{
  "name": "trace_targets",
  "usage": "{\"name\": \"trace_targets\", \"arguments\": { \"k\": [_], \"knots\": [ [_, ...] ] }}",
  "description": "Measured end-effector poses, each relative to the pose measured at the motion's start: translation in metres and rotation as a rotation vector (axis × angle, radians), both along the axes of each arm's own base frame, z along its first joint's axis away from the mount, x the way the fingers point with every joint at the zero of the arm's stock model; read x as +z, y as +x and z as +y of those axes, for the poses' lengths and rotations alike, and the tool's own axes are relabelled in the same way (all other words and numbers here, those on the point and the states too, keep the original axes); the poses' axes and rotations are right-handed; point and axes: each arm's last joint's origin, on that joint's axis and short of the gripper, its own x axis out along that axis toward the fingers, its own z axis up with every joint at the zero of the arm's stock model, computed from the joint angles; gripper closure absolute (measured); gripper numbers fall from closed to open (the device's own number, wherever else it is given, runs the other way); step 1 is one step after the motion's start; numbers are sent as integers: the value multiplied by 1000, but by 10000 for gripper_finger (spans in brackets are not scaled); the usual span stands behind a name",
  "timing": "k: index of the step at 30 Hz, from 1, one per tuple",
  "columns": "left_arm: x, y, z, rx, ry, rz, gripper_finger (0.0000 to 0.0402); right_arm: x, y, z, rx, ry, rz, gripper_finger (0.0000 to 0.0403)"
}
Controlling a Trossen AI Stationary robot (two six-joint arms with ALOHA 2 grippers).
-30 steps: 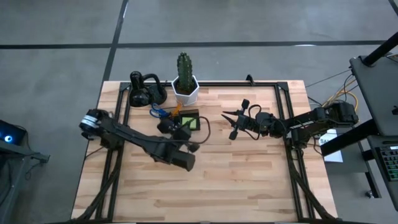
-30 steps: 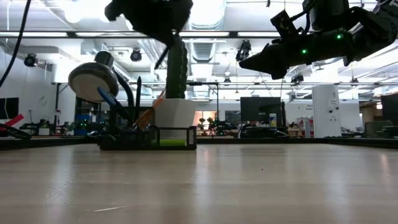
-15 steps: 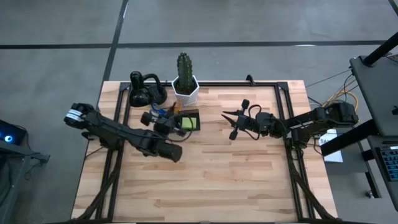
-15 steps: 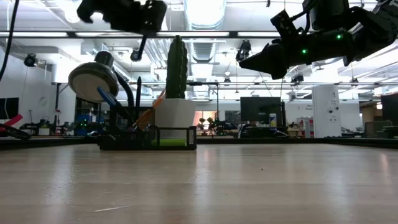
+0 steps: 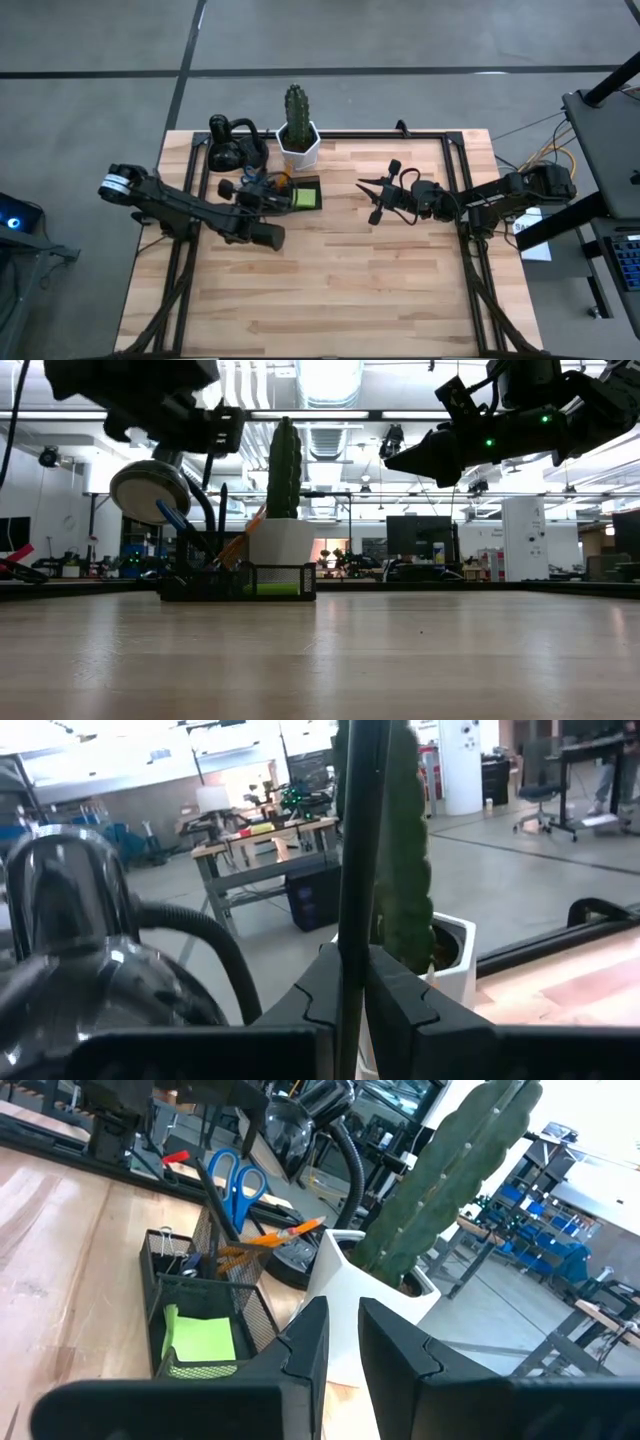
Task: Pick and place office supplies into organizer
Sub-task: Put the black pen into the black desk organizer
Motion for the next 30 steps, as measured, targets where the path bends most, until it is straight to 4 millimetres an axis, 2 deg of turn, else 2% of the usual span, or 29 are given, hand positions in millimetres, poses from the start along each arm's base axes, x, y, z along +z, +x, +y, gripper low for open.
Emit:
{"name": "trace_targets", "arguments": {
  "k": [11, 23, 30],
  "knots": [
    [-32, -8, 8, 26, -22, -97, 392, 0, 0, 0, 0, 0, 0, 355],
    [-60, 7, 16, 67, -28, -133, 392, 0, 0, 0, 2, 0, -2, 355],
    [-69, 11, 21, 80, -68, -116, 392, 0, 0, 0, 1, 0, 0, 355]
  ]
}}
